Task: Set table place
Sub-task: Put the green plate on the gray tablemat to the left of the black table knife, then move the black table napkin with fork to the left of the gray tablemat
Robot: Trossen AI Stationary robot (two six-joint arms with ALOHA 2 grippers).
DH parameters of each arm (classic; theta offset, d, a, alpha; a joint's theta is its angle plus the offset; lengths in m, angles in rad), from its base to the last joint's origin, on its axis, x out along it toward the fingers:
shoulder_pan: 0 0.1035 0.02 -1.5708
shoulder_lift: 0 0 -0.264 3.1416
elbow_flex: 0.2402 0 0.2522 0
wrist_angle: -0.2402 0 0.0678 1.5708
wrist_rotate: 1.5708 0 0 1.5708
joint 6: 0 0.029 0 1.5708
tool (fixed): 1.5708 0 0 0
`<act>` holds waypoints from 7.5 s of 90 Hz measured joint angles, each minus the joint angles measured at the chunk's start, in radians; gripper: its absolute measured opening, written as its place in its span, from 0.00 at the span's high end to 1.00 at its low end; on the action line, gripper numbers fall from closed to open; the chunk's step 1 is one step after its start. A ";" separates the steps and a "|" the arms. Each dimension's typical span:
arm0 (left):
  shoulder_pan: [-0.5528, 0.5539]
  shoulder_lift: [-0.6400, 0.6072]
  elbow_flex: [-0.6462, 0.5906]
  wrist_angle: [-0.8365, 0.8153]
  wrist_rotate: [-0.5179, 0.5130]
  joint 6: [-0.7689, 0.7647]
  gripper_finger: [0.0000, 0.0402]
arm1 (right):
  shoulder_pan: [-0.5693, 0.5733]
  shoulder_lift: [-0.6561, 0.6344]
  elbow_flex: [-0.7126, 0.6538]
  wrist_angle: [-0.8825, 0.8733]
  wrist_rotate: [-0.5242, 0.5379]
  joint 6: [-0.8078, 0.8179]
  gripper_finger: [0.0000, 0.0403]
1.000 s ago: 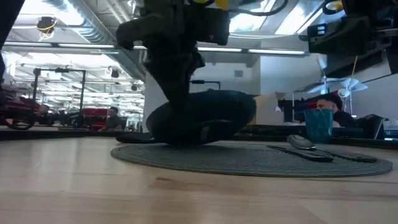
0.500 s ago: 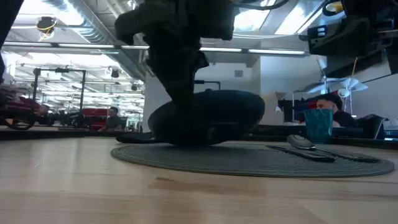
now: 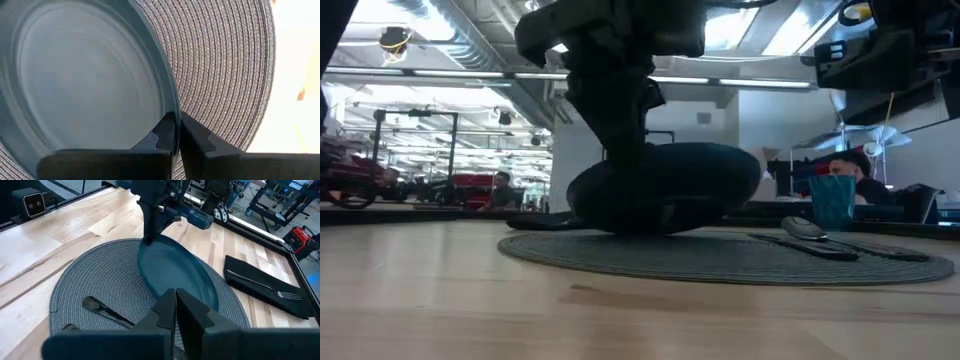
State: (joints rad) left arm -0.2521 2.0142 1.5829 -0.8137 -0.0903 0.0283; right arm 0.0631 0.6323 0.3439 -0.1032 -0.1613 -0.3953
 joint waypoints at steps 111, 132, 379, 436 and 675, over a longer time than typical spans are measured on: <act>-0.022 0.041 -0.001 0.041 0.015 -0.002 0.78 | 0.002 0.000 0.000 -0.004 0.015 0.009 1.00; -0.018 0.039 0.023 -0.015 -0.040 0.056 0.75 | 0.002 0.000 0.000 -0.004 0.015 0.009 1.00; 0.621 -0.685 -0.938 0.586 -0.097 -0.137 1.00 | 0.002 0.000 0.000 0.132 0.170 -0.208 1.00; 0.576 -0.514 -0.938 0.528 -0.108 -0.186 1.00 | 0.002 0.000 0.000 0.123 0.170 -0.203 1.00; -0.031 -0.629 -0.796 0.044 -0.396 -0.755 1.00 | 0.002 -0.001 0.000 0.132 0.170 -0.186 1.00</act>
State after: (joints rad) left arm -0.2827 1.3849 0.7865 -0.7696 -0.4866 -0.7266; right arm 0.0650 0.6315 0.3439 0.0292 0.0082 -0.5815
